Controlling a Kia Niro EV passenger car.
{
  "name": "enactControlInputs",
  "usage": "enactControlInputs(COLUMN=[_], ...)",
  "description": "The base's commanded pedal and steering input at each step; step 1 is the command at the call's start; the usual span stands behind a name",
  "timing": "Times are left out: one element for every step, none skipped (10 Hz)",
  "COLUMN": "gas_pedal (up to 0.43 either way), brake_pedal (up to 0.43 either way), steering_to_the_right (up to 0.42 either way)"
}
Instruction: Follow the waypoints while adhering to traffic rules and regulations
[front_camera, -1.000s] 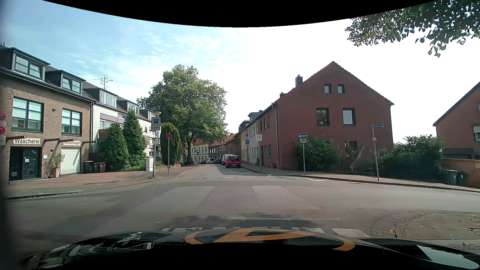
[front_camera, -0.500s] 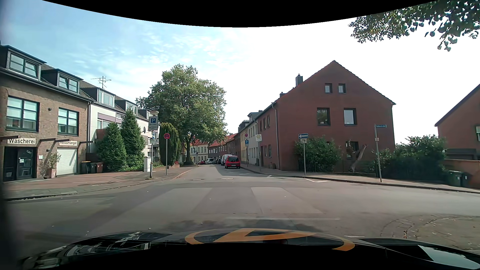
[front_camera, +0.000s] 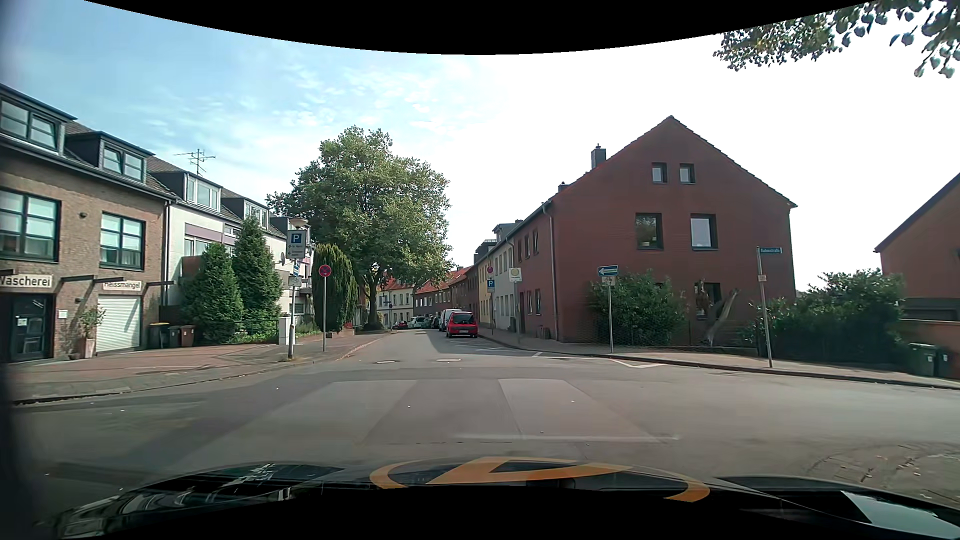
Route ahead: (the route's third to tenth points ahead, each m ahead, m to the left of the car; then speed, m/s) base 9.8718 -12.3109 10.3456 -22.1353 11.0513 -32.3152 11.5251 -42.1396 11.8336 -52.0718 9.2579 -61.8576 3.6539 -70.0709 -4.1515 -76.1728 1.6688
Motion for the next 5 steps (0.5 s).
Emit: enactControlInputs(gas_pedal=[0.197, 0.197, 0.189, 0.177, 0.157], brake_pedal=[0.0, 0.0, 0.0, 0.0, 0.0], steering_to_the_right=[0.045, 0.058, 0.077, 0.101, 0.122])
